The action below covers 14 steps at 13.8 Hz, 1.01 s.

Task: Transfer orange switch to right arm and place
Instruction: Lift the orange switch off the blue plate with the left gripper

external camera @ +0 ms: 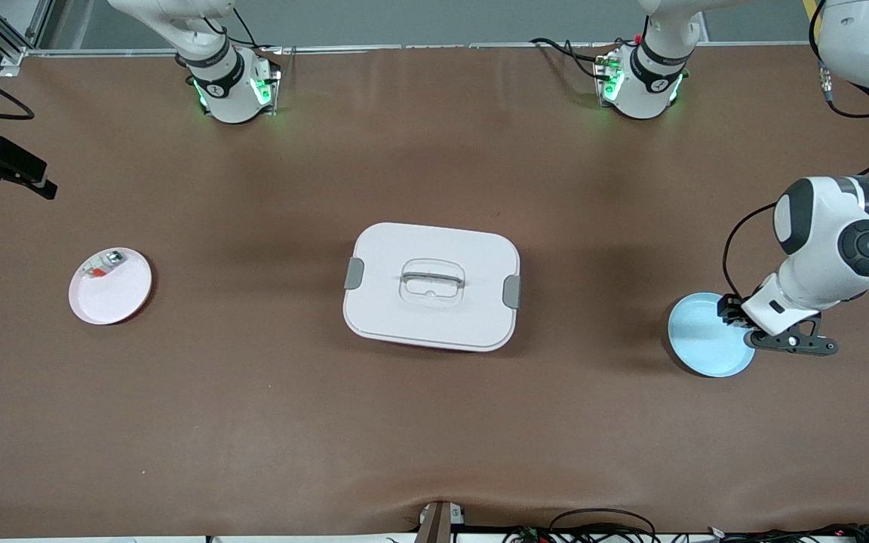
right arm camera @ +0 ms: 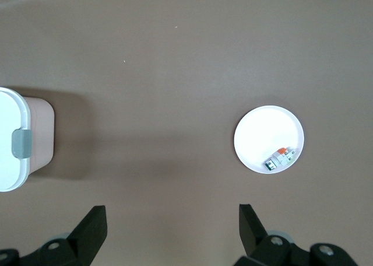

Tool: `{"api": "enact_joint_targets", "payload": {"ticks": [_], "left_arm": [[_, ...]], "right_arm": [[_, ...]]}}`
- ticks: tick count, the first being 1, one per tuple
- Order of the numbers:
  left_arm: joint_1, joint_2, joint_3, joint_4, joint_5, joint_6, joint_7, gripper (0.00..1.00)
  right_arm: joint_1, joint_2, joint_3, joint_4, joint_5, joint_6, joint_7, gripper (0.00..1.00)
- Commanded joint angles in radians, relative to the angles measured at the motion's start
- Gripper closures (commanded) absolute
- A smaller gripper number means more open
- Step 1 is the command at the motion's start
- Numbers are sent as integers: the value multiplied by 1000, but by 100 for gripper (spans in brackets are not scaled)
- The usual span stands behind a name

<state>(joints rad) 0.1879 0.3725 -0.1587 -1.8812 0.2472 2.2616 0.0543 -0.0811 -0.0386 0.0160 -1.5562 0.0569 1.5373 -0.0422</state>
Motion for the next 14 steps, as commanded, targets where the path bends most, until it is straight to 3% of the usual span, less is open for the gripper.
{"api": "enact_joint_targets", "payload": {"ticks": [1,7,10,14], "left_arm": [[4,-73,-22,-4,-31,-92,5,80],[2,-191,-82,77,-104,-400,5,80],[2,-247,-102,138,-166,-575,10,80],[-1,-291,-127,256,-323,-746,-36,79]], "right_arm": [[4,-20,4,-18,-8,12,15,0],[15,-18,4,-16,7,27,19,0],[3,-20,-4,-16,73,27,19,0],[3,-20,-5,-19,72,35,18,0]]}}
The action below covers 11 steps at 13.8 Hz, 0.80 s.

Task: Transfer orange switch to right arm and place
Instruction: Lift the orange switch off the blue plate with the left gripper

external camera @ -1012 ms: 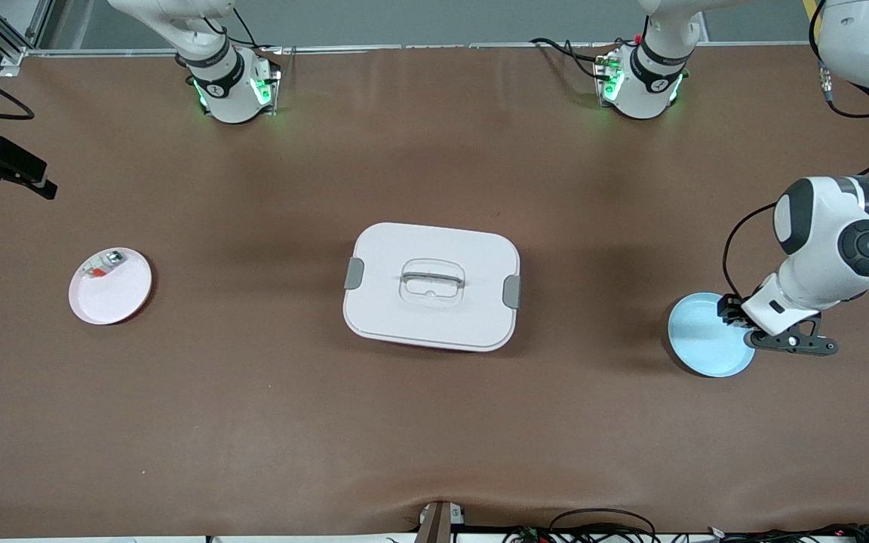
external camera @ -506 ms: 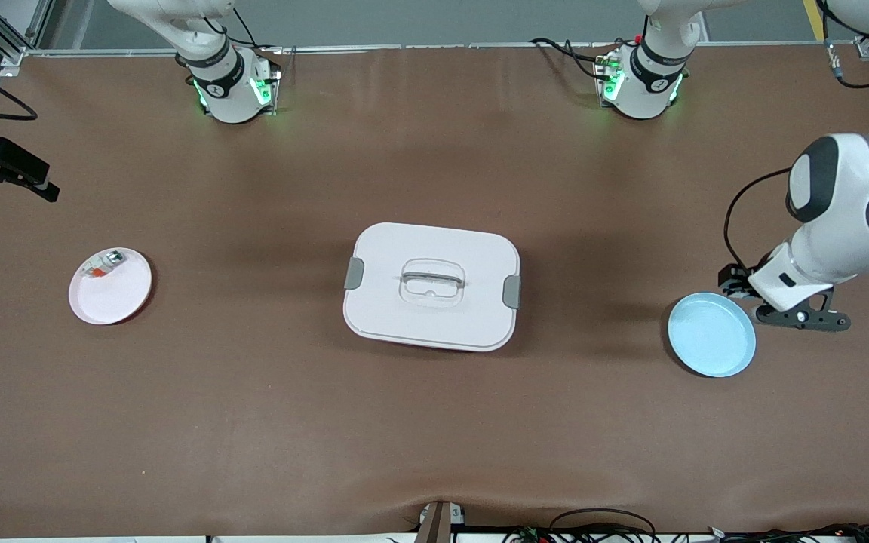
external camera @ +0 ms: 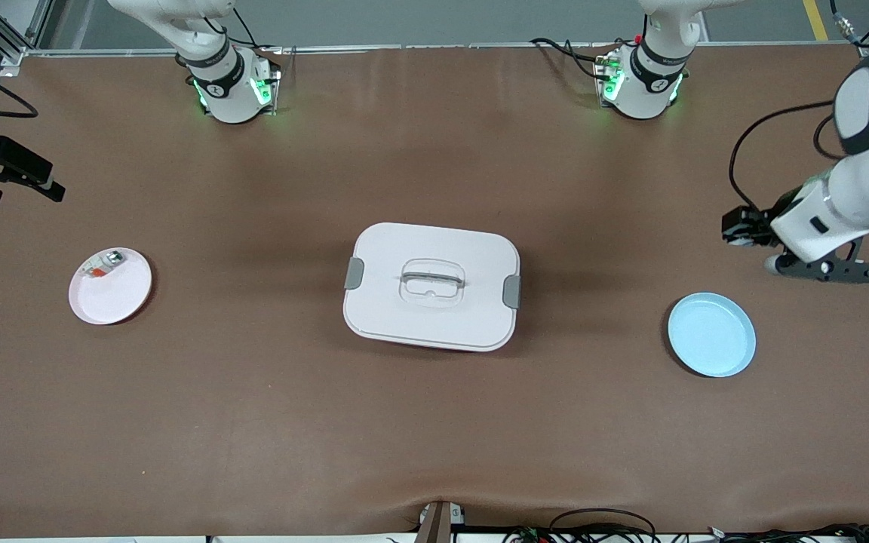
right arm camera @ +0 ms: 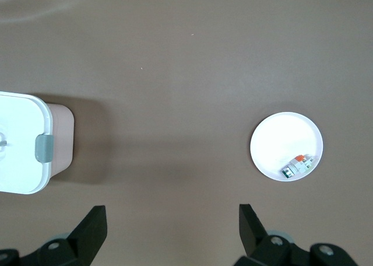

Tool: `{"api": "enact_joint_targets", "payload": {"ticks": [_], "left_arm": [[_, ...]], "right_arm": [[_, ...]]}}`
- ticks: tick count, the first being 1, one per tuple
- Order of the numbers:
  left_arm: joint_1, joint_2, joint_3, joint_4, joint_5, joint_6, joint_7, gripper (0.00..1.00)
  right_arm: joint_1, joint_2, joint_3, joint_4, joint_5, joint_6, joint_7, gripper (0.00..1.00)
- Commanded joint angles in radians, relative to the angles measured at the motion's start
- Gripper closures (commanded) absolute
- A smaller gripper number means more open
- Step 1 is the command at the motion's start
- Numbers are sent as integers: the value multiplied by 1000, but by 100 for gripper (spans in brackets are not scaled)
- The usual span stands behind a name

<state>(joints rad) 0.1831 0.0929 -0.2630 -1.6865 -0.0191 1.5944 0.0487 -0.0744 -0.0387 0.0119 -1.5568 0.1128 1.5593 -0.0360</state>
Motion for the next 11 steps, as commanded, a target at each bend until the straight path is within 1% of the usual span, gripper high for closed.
{"api": "enact_joint_targets", "payload": {"ticks": [1,4,7,11], "left_arm": [[4,-12,-34,94,-82,-96,-67,79],[4,-9,-84,151,-146,-99,-189,79],[3,-9,-105,175,-195,-99,-254,79],[-1,-1,-128,180,-274,-96,-349,79]], "right_arm": [[-2,-20,-1,-19,15,15,11,0],[-2,-20,-1,-20,13,16,11,0],[-4,-20,-1,-20,13,16,11,0],[-2,-18,-1,-20,13,24,11,0]]}}
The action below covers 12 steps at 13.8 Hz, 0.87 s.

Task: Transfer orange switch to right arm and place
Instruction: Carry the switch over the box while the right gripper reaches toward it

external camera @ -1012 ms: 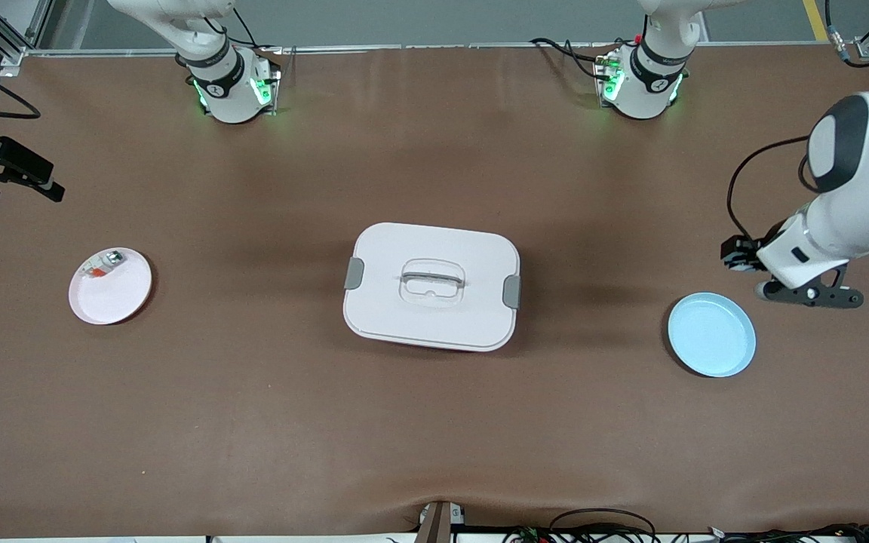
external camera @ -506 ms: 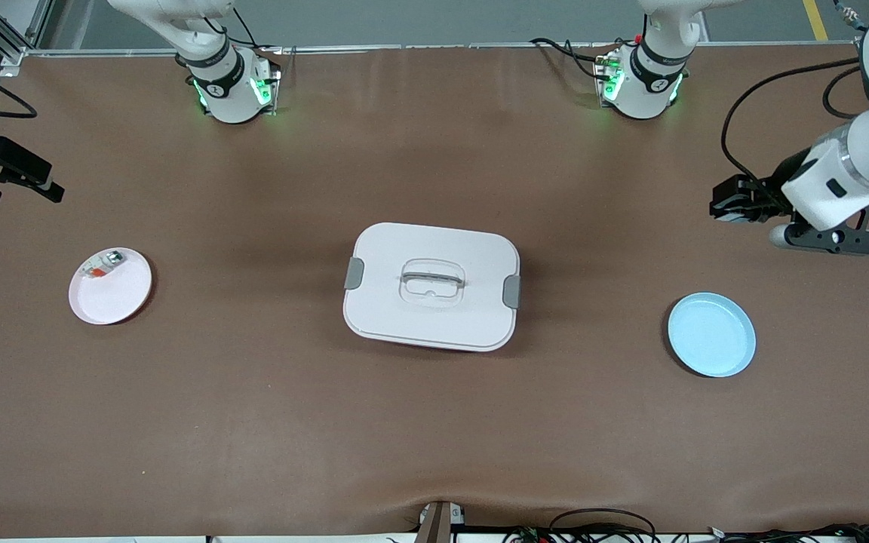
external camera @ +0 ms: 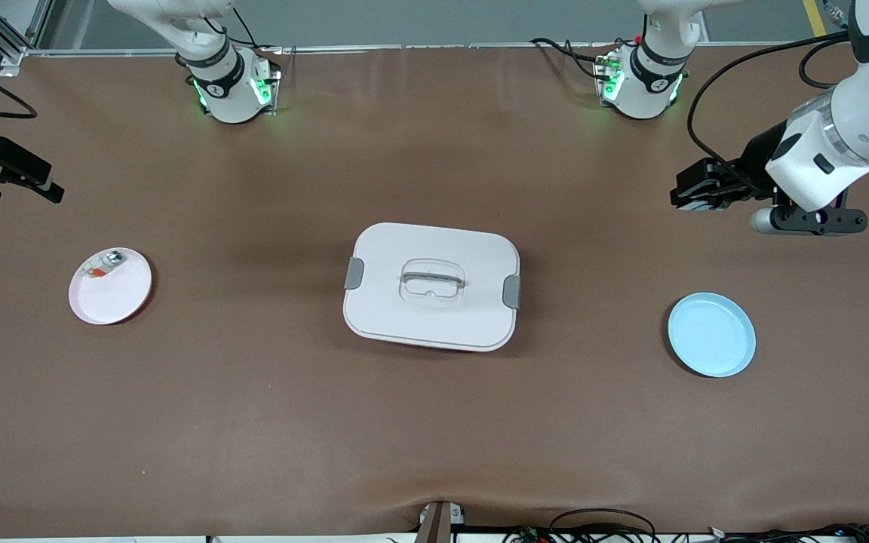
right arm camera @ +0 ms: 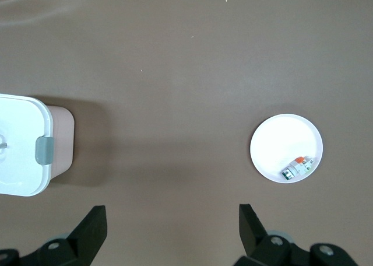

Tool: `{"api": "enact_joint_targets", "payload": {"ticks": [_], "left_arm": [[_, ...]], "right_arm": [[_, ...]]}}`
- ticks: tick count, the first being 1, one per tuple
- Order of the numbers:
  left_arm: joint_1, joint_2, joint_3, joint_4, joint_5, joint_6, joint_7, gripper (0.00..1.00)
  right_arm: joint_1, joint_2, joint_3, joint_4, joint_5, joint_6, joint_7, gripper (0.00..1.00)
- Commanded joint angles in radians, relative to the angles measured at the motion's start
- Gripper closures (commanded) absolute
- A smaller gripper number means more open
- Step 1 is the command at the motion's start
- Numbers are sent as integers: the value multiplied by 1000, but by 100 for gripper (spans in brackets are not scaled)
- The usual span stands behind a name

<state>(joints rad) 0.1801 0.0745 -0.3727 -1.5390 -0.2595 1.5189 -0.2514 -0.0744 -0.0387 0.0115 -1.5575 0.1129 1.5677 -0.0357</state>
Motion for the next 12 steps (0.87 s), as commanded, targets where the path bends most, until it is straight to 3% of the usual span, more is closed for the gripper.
{"api": "enact_joint_targets", "payload": {"ticks": [1,8,12], "left_arm": [[-2,19,-29,43,-36,-19,-67,79],[-34,54,-115,43,-38,110,-333,79],[-97,79,-129,43,-29,204,-601,79]], "right_arm": [[-2,-18,-1,-19,13,15,11,0],[4,-16,2,-35,19,43,19,0],[28,-15,7,-39,77,75,121,0]]}}
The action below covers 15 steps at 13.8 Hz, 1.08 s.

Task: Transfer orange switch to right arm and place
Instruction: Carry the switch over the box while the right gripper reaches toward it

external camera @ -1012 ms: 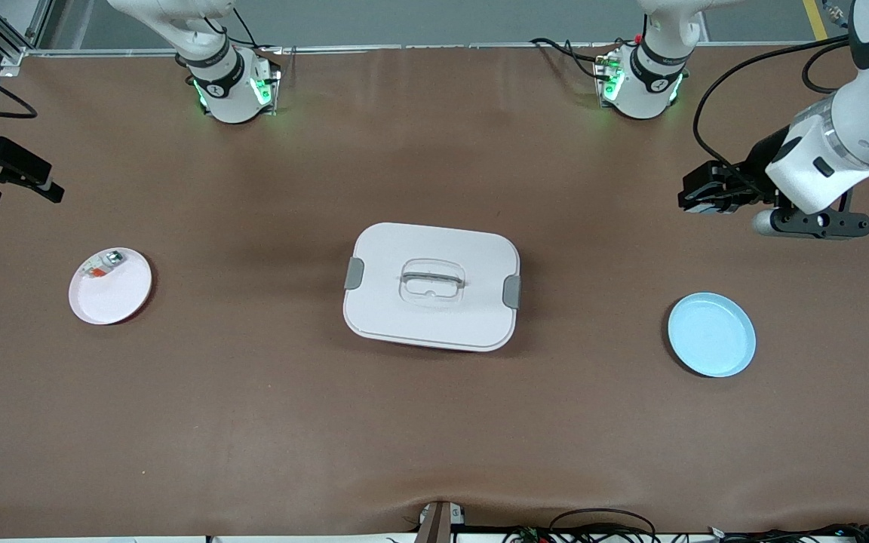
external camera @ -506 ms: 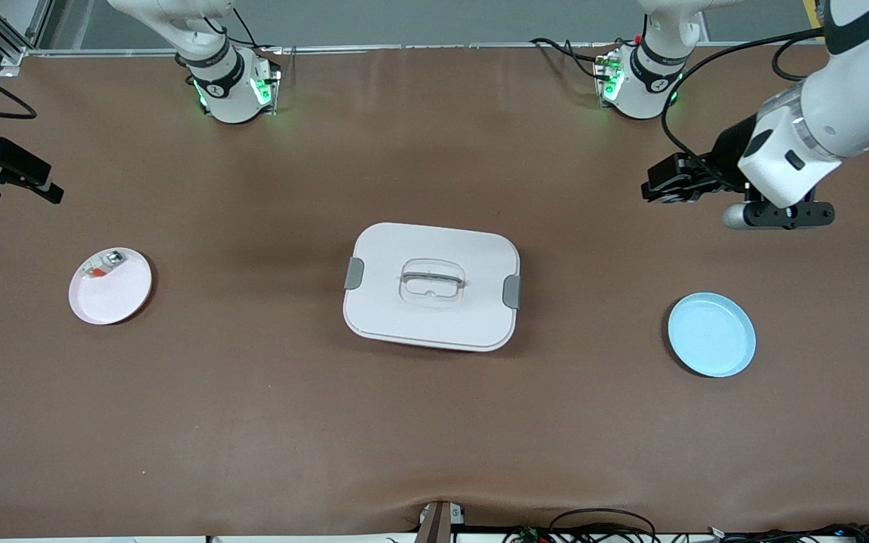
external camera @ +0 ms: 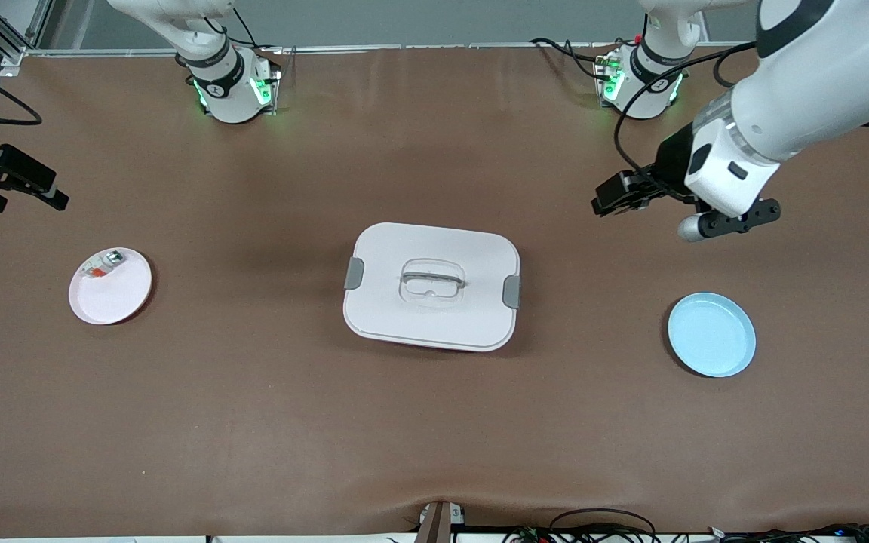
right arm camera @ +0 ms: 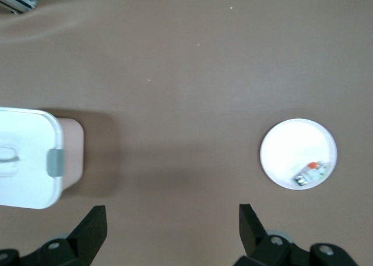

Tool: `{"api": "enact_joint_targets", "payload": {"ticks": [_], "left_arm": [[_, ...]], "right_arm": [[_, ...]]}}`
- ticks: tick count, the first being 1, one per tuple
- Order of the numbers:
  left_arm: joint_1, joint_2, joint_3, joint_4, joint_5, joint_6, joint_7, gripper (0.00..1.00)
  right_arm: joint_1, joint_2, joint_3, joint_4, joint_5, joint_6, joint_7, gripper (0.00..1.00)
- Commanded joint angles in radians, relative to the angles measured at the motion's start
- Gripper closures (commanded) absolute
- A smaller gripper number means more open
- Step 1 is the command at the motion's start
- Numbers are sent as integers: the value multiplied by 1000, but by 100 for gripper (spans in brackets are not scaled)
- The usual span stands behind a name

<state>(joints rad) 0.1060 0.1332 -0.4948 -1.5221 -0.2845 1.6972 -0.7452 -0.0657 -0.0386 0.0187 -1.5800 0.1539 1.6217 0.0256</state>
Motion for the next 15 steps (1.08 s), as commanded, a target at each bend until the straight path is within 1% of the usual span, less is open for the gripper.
{"api": "enact_joint_targets", "payload": {"ticks": [1,2,3,5,7,8,9,11,13,15], "left_arm": [[-38,22,-7,27,1,54,-174,79],[-52,25,-7,25,2,86,-236,79],[-69,31,-7,25,4,114,-305,78],[-81,42,-7,25,4,174,-470,78],[-115,55,-7,25,4,229,-613,79],[-120,60,-7,25,5,249,-655,79],[-135,71,-7,25,4,272,-690,79],[-164,95,-7,25,4,306,-823,79],[-205,118,-7,25,4,346,-932,79],[-230,152,-7,25,4,383,-1031,79]], "right_arm": [[33,-14,1,-17,44,39,79,0],[59,-7,1,-17,49,62,103,0],[88,0,1,-15,73,90,147,0],[131,14,1,-18,162,160,233,0],[168,23,1,-18,202,226,269,0],[170,23,1,-23,242,248,269,0],[173,23,1,-35,298,274,264,0],[176,20,1,-61,367,311,257,0],[204,16,1,-124,453,397,254,0],[234,8,3,-162,487,466,254,0]]}}
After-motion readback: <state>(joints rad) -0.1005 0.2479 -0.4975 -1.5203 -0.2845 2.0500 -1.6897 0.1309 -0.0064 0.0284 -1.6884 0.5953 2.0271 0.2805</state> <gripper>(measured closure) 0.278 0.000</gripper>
